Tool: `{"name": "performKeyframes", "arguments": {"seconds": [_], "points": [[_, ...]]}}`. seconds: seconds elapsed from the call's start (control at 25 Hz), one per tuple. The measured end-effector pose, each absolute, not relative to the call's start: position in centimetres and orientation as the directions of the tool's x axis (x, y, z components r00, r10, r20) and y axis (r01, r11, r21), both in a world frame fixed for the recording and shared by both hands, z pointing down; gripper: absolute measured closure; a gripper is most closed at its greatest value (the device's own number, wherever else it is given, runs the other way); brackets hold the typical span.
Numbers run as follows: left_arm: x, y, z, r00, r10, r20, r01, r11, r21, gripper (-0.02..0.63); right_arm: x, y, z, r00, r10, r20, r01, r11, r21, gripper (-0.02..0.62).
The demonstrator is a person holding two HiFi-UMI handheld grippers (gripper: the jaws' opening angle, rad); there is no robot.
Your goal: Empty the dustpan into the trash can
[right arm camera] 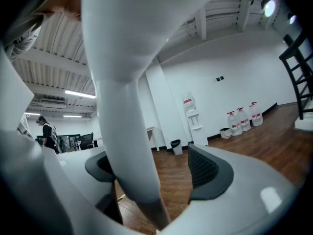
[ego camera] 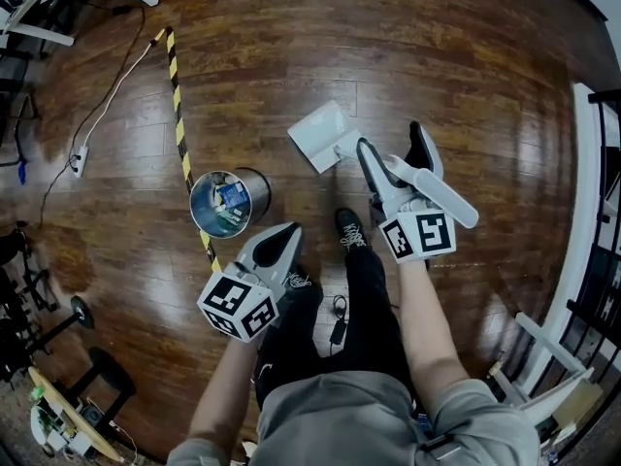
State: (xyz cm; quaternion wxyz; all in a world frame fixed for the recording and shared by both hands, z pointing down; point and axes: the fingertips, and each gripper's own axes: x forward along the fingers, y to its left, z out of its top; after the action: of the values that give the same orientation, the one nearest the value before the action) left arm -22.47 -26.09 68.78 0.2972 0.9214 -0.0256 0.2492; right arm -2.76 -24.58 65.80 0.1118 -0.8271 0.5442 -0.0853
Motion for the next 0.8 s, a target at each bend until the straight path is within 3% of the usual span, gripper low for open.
{"name": "performKeyframes", "arguments": {"seconds": [0.44, 0.72, 0.8], "points": [[-25.3, -24.5, 66.9, 0.890, 0.159, 0.427, -0.099, -0.847, 0.522, 0.609, -6.2, -19.7, 70.0, 0.440, -0.869, 0.225, -0.824, -0.491, -0.284, 0.133], [-27.8, -23.4, 64.1, 0.905, 0.183, 0.384, -0.037, -0.866, 0.499, 0.609, -12.3, -16.6, 71.0, 0.387, -0.862, 0.327, -0.809, -0.488, -0.329, 0.147], [-28.7, -23.9, 62.0, 0.914, 0.182, 0.364, -0.019, -0.875, 0.484, 0.609, -15.1, -16.9, 68.5, 0.347, -0.883, 0.317, -0.833, -0.445, -0.329, 0.205]]}}
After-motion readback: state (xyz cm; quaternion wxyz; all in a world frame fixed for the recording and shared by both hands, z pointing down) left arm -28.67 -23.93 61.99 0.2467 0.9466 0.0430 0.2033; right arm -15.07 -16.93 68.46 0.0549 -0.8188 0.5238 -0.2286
